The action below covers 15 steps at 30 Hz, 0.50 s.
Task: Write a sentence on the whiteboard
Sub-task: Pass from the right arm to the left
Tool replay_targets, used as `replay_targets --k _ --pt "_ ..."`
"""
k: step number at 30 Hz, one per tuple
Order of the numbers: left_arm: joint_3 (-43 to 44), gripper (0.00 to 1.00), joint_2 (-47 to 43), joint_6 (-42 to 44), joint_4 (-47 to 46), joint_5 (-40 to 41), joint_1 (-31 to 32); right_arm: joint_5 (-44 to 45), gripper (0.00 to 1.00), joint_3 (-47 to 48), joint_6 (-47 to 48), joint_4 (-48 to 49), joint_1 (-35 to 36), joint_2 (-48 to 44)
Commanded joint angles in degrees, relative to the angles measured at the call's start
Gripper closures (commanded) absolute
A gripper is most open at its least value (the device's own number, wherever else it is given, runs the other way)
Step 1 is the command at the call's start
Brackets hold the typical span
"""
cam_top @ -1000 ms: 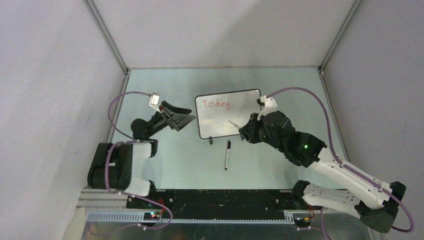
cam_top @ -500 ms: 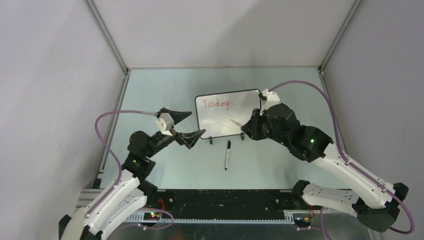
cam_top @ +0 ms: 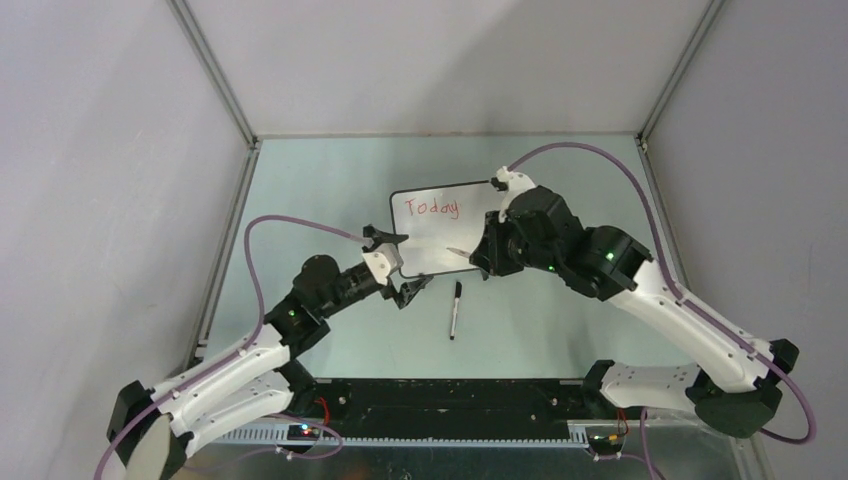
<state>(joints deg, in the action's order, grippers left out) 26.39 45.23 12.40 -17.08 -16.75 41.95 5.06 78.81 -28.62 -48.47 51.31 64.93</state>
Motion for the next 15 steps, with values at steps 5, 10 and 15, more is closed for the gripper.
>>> replay_targets --k 5,10,15 --pt "4.95 0.01 2.19 13.29 1.98 11.96 7.8 0.06 1.0 4.99 0.94 -3.59 3.81 4.98" --pt "6.74 0.01 5.07 15.46 3.88 13.53 9.75 0.4 1.0 5.55 0.73 -2.78 5.36 6.42" --pt "7.96 0.01 6.99 16.12 3.4 13.75 11.37 0.2 1.0 5.69 0.56 -1.34 5.94 8.19"
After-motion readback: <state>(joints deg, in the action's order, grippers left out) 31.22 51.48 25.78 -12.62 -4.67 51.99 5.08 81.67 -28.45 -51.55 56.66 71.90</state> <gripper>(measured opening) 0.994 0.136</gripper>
